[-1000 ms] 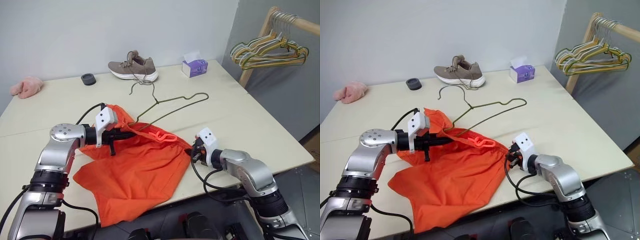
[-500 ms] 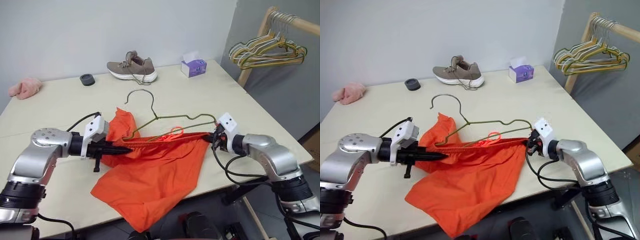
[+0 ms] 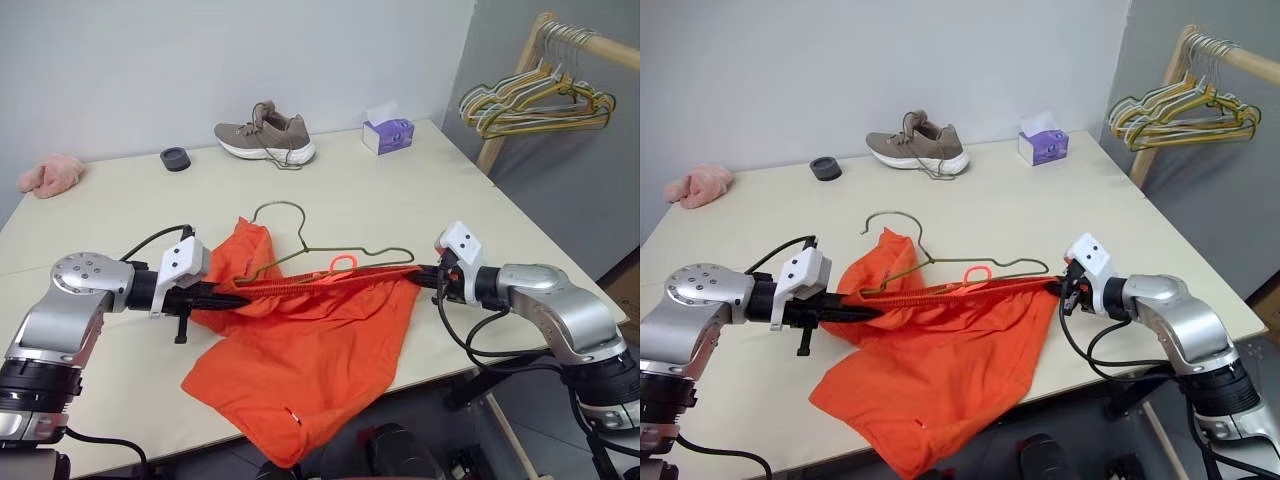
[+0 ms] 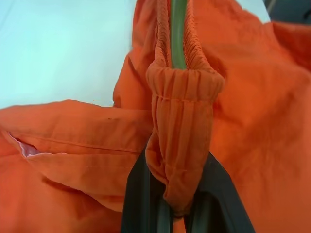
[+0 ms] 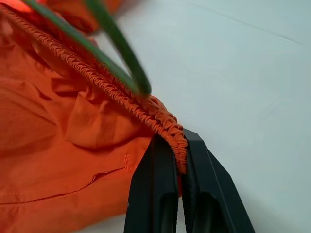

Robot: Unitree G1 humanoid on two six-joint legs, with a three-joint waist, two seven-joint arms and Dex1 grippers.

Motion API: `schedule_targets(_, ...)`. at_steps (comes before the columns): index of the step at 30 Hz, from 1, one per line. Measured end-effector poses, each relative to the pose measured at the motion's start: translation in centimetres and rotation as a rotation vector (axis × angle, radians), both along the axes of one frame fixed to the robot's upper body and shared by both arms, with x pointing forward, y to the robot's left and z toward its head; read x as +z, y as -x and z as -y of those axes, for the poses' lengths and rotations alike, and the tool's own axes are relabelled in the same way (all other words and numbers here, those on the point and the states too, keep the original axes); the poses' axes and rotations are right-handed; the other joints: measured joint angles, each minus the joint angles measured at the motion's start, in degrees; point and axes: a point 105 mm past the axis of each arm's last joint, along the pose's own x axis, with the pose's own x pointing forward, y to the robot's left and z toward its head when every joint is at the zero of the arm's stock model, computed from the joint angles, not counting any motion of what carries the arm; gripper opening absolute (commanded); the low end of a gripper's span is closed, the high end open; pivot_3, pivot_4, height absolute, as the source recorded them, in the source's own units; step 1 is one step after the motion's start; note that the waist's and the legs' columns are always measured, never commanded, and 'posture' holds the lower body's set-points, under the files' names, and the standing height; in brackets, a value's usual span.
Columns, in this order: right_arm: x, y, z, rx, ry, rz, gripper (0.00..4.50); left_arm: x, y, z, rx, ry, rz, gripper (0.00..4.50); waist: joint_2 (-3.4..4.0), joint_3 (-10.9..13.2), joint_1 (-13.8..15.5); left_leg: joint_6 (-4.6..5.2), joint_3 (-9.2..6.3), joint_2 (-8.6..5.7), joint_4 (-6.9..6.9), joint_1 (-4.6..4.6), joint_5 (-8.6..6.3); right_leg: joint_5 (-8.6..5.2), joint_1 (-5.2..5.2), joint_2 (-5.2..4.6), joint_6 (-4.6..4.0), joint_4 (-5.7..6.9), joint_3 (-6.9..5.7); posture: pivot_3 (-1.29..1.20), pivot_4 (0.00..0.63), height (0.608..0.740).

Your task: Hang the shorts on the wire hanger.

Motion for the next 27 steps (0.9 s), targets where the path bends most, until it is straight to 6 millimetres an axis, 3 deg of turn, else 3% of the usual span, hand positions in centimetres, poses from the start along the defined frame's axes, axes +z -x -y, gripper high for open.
schedule_targets(21,1.3,1.5,-0.1,0.082,0.046,0.015,0.02,-0.4,-0.9,-0.8,-0.030,-0.072,0.064,0.00,0.01,0.01,-0.04,0.00,0.00,0.03,0.00,-0.01,0.00,0.00,-0.01,0.00,0.01,0.00,0.00,-0.24,0.038,0.740)
schedule_targets(27,1.2,2.5,-0.4,0.093,-0.025,-0.096,0.02,-0.4,-1.5,-1.3,0.016,-0.070,0.071,0.00,0.01,0.01,-0.13,0.00,-0.03,0.04,0.00,-0.01,0.00,0.00,-0.01,0.00,0.00,0.00,0.00,-0.24,0.035,0.740)
